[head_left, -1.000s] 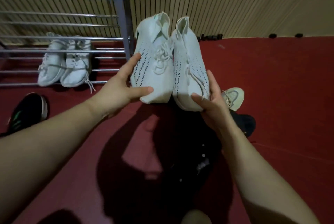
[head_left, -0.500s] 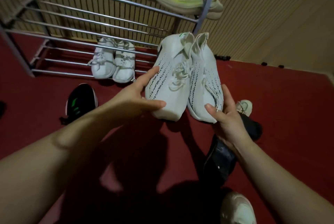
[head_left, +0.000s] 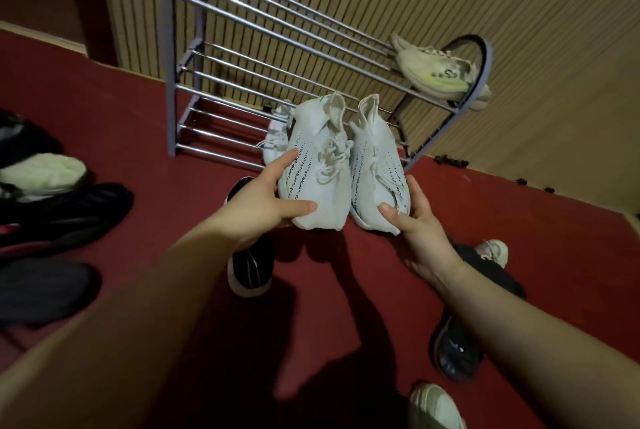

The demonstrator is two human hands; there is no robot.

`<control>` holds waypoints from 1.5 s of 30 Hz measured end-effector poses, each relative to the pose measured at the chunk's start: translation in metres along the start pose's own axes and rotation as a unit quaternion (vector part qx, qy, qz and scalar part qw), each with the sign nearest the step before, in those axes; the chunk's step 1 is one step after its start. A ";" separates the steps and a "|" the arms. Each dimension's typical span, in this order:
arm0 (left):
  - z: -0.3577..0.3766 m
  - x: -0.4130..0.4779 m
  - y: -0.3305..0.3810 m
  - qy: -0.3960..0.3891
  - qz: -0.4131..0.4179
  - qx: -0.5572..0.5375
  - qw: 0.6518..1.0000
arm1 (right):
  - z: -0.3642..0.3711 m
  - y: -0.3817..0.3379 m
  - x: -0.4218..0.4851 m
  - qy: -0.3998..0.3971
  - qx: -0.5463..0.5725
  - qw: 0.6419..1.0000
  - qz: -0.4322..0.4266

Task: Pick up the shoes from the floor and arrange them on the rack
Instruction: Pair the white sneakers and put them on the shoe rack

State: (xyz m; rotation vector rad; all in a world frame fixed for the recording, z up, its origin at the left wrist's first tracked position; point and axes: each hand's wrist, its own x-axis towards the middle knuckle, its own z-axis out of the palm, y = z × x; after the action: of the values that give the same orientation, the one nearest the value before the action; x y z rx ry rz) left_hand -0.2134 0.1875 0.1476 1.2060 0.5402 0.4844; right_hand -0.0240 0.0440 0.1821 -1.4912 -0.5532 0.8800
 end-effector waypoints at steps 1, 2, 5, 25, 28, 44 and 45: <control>-0.005 -0.001 0.000 0.008 -0.003 -0.005 1.000 | 0.005 0.000 0.004 -0.009 0.001 1.000 0.005; -0.008 -0.001 0.000 0.015 -0.006 -0.008 1.000 | 0.010 0.001 0.008 -0.018 -0.001 1.000 0.008; -0.009 0.004 0.000 0.036 -0.011 -0.005 0.999 | 0.013 0.006 0.022 -0.027 0.014 0.999 0.018; 0.082 0.189 -0.004 0.103 -0.050 0.092 0.989 | -0.111 0.035 0.215 -0.022 0.179 0.983 0.035; 0.083 0.203 0.002 0.055 -0.037 0.127 0.990 | -0.113 0.044 0.223 -0.036 0.157 0.987 0.020; 0.040 0.290 -0.005 -0.033 -0.101 0.219 0.970 | -0.111 0.022 0.229 0.095 -0.233 0.966 0.064; 0.040 0.290 -0.005 -0.026 -0.091 0.282 0.955 | -0.112 0.020 0.224 0.111 -0.278 0.951 0.071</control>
State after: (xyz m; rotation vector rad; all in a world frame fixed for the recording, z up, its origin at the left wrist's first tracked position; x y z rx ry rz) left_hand 0.0374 0.3352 0.1151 1.6875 0.7667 0.1370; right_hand 0.1939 0.1480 0.1127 -2.1373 -0.5555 0.6773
